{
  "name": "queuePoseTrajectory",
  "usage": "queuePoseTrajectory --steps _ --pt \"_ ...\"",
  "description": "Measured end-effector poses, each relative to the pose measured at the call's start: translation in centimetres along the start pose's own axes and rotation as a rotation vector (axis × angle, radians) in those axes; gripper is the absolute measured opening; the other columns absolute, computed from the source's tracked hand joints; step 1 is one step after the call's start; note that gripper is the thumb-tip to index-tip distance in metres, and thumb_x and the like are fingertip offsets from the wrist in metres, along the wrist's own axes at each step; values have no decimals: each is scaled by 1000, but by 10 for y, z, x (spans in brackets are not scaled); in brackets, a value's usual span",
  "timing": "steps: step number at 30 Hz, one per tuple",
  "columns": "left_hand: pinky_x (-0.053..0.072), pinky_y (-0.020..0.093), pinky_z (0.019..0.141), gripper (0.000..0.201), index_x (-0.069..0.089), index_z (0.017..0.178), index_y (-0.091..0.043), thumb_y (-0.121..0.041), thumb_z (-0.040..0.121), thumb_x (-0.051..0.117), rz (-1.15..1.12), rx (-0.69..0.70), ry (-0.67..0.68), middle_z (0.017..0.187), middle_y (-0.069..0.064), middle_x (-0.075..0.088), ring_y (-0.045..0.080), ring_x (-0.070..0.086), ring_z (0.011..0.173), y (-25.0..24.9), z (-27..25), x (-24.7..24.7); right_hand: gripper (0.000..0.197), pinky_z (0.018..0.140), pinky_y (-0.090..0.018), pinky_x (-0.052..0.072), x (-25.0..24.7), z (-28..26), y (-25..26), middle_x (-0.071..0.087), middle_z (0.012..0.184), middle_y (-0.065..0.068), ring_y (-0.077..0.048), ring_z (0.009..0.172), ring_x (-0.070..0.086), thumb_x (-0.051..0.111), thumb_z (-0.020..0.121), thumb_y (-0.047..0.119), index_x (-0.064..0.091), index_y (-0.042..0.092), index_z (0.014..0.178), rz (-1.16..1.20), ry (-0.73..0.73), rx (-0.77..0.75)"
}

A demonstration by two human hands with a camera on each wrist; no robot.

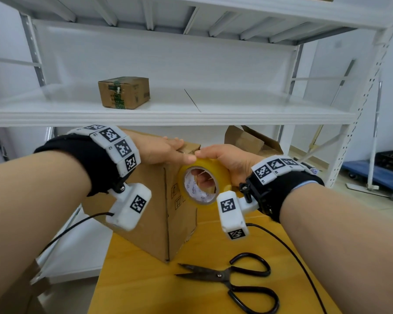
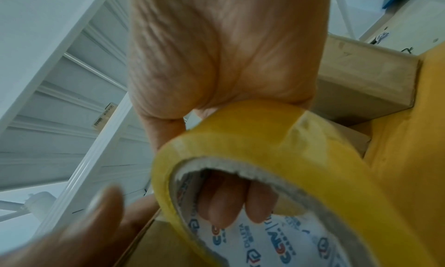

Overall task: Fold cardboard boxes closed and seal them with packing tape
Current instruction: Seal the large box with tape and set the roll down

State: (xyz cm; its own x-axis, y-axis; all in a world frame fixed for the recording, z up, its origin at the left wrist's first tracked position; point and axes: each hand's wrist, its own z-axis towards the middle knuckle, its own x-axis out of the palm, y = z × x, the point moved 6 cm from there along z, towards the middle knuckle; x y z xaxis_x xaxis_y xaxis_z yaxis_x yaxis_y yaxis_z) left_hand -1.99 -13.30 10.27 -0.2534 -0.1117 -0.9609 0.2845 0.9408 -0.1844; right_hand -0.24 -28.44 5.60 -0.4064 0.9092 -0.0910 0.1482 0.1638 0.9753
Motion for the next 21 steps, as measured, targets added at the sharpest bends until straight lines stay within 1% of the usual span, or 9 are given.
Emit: queuePoseTrajectory --steps 2,4,8,12,16,18,19,20,21 --pt "0 32 120 68 12 157 -17 -55 102 21 8 -25 -82 165 4 4 18 1 151 -9 4 -3 31 70 -34 57 0 1 -1 71 83 -14 -20 65 64 58 99 29 66 -1 107 12 7 4" --pt "-1 30 119 61 8 157 -12 -44 105 9 2 -70 -119 164 8 1 20 -3 151 -12 8 1 31 67 -33 57 1 2 -3 70 83 -14 -19 63 64 57 100 29 65 -1 106 27 19 14" --pt "2 35 120 67 2 156 -7 -48 104 14 65 -76 -100 164 11 -1 23 -3 152 -6 15 10 41 66 -30 56 0 5 -7 66 91 -17 -20 68 63 59 98 34 66 -6 108 30 49 51" --pt "-2 31 119 66 -6 155 -8 -44 105 18 74 -88 -45 164 9 -11 20 -8 151 3 11 8 42 58 -24 56 9 5 -6 70 80 -12 -17 66 62 57 99 35 66 -5 104 42 84 77" --pt "-1 28 118 62 -4 156 -8 -39 107 19 -43 -141 -45 164 8 -9 20 -6 151 9 6 3 46 58 -25 54 14 5 -6 66 99 -17 -19 70 61 55 99 37 66 -6 112 34 103 83" --pt "9 27 116 58 17 155 -5 -39 108 18 -66 -121 -81 163 11 12 23 11 150 8 8 0 49 58 -26 55 13 3 -7 67 100 -18 -20 70 62 53 100 39 65 -6 113 57 108 85" --pt "16 29 114 59 37 149 -11 -46 106 16 -96 -139 -129 156 9 32 23 29 144 9 9 -4 48 57 -26 56 13 2 -7 69 96 -17 -20 68 62 52 100 38 65 -7 112 82 111 83" --pt "23 30 108 61 55 130 -19 -54 103 12 -100 -170 -178 137 6 53 22 46 129 12 8 -7 47 56 -26 56 13 1 -7 70 92 -16 -20 67 62 50 101 36 64 -8 111 103 117 80" --pt "26 30 101 61 61 111 -25 -58 101 10 -92 -196 -202 117 3 60 21 52 114 13 7 -8 46 55 -26 56 14 0 -7 70 89 -16 -20 65 62 48 102 34 64 -8 109 116 125 75"
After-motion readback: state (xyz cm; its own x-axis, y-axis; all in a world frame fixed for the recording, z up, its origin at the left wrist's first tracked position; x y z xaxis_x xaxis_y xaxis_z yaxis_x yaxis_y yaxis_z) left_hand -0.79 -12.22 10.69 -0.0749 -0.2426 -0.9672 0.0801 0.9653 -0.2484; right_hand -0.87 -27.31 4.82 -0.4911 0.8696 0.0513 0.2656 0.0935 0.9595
